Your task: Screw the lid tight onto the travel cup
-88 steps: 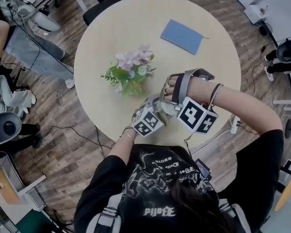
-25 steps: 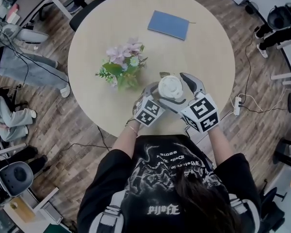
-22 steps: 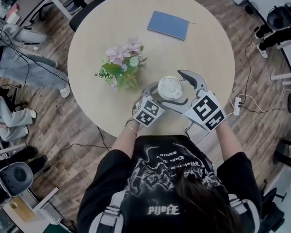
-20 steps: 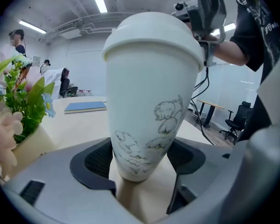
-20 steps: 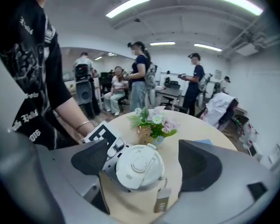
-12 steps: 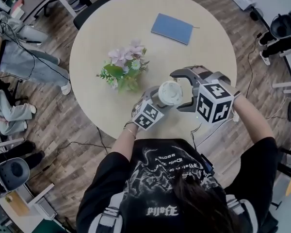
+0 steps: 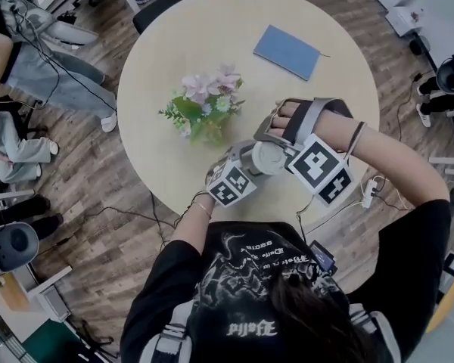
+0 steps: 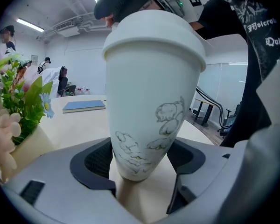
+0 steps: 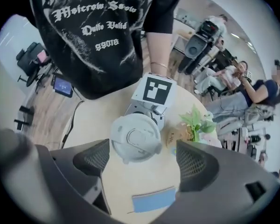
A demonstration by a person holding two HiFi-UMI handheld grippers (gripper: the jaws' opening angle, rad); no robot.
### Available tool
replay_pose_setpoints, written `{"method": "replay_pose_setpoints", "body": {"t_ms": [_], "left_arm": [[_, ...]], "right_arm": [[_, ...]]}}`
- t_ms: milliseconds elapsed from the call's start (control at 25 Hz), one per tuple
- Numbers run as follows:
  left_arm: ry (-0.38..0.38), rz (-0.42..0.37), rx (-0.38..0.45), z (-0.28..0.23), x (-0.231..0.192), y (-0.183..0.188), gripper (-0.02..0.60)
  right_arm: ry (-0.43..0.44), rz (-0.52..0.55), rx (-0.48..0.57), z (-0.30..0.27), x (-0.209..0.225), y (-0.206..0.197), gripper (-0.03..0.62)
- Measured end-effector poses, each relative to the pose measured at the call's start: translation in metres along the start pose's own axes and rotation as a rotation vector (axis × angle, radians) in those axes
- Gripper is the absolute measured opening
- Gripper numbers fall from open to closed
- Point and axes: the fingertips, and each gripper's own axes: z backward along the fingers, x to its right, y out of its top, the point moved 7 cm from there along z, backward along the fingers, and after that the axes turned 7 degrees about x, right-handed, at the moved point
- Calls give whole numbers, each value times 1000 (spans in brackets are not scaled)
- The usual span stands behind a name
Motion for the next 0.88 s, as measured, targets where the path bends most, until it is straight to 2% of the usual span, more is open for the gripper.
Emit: {"method": "replay_pose_setpoints", "body": {"t_ms": [240,280,360,560,880], "left_arm": [[3,1,-6,0,0,1,377],[2,1,-6,0,-1,1,377],[2,0,-7,-1,-1,1,377],[3,1,-10,-1,-2,0,377],[8,17,7,-1,-1,-2,377]], "right_arm": [[123,233,4,-25,-10,5,446],[131,257,8,-28,-10,6,425],[147,265,11,-31,-11,7,422],[145,192,32,-32,-9,6,420],[75,-114,83,-32,-5,4,420]]}}
